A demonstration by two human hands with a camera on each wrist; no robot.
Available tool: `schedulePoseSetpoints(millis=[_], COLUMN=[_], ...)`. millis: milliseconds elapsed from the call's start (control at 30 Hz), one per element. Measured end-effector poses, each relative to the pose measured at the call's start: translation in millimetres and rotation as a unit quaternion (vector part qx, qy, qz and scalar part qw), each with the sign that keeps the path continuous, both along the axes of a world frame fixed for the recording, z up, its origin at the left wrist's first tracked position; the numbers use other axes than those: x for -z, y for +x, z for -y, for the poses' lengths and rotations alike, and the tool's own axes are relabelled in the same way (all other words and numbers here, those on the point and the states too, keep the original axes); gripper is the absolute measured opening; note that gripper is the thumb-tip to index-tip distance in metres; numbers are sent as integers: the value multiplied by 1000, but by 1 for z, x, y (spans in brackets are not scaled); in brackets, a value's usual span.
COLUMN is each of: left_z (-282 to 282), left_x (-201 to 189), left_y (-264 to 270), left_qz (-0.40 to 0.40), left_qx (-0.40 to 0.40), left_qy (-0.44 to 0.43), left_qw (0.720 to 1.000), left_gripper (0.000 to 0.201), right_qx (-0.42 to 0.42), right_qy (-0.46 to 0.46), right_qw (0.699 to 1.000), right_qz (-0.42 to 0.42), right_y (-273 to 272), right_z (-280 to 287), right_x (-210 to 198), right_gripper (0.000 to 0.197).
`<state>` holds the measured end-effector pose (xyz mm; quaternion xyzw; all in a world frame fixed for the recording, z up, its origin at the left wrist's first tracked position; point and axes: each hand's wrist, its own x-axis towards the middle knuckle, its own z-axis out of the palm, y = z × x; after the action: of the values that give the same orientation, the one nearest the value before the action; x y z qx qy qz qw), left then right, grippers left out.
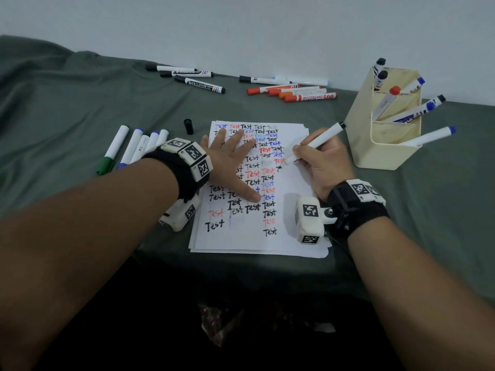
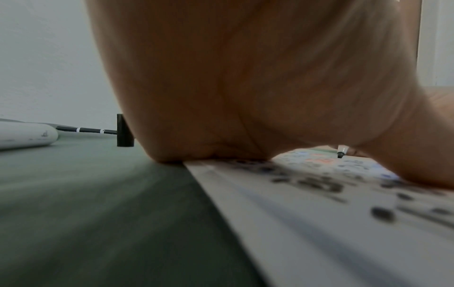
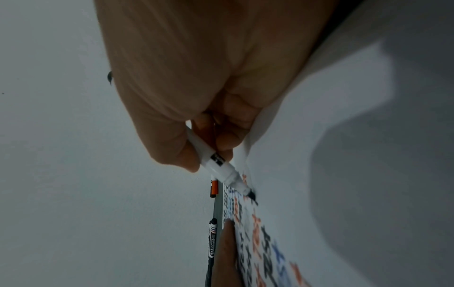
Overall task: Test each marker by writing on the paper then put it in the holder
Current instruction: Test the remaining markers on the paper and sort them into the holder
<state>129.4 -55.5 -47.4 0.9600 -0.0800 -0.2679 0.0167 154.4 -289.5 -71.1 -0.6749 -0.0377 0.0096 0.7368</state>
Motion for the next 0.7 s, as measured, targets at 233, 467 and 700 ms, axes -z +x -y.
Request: schedulePoseSetpoints(millis=[233,467,700], left_z=[1,1,0], left_x=[0,-1,0], left_y=[0,0,-1], left_qz=[0,1,2], left_qx=[1,2,0], left_qy=[1,0,1], left_qw=[1000,1000,1000], left_gripper=[151,151,151], right_qx=[10,19,29], right_qy=[-11,-5,1], right_qw=[1000,1000,1000], right_qz=[7,-2,-3], right_y=[0,0,0], right_z=[1,1,1], right_x=[0,0,1], right_gripper=[26,27,28])
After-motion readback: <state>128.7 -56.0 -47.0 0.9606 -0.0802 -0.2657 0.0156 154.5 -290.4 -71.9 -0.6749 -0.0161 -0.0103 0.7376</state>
